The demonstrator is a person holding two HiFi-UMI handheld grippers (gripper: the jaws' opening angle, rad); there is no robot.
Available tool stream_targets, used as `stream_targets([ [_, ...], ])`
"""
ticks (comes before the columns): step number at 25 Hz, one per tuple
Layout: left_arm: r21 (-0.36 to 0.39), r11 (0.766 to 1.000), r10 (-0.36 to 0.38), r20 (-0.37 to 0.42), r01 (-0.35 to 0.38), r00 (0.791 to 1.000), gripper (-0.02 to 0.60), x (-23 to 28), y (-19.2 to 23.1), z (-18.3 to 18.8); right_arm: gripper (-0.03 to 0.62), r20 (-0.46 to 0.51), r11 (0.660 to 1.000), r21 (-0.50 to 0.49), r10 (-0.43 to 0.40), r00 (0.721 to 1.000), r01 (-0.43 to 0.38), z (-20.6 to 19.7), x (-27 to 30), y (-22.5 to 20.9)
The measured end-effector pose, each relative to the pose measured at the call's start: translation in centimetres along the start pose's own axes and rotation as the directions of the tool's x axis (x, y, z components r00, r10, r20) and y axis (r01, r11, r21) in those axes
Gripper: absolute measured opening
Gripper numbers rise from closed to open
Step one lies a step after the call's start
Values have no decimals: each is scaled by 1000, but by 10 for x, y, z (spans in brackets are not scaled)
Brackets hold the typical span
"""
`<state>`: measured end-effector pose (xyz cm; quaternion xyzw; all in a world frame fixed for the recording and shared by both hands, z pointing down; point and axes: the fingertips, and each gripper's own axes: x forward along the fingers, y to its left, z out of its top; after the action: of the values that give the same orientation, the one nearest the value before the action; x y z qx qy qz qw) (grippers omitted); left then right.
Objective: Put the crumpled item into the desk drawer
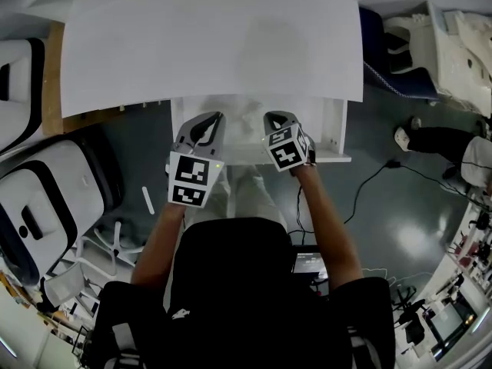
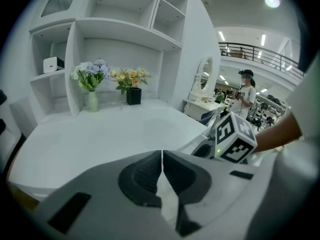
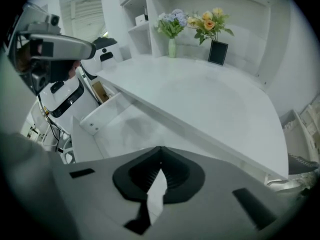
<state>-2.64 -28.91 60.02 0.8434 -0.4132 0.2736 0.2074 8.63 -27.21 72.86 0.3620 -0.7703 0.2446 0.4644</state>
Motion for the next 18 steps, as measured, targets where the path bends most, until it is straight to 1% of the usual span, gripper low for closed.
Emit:
stream_targets([
  [7, 14, 1000, 1, 32, -2, 999, 11, -19, -4, 12, -5, 107, 995, 97, -34, 994, 24, 20, -38, 1],
  [9, 37, 999, 3, 38, -5, 999, 11, -25, -6, 16, -5, 136, 993, 115, -45, 990, 30, 28, -50, 1],
  [12, 80, 997, 5, 47, -8, 999, 11, -32, -11, 20, -5, 182, 991, 130, -63, 981, 40, 40, -69, 3],
  [18, 98, 995, -1, 76, -7, 997, 11, -52, -13, 27, -5, 278, 986, 148, -109, 954, 70, 68, -110, 9],
])
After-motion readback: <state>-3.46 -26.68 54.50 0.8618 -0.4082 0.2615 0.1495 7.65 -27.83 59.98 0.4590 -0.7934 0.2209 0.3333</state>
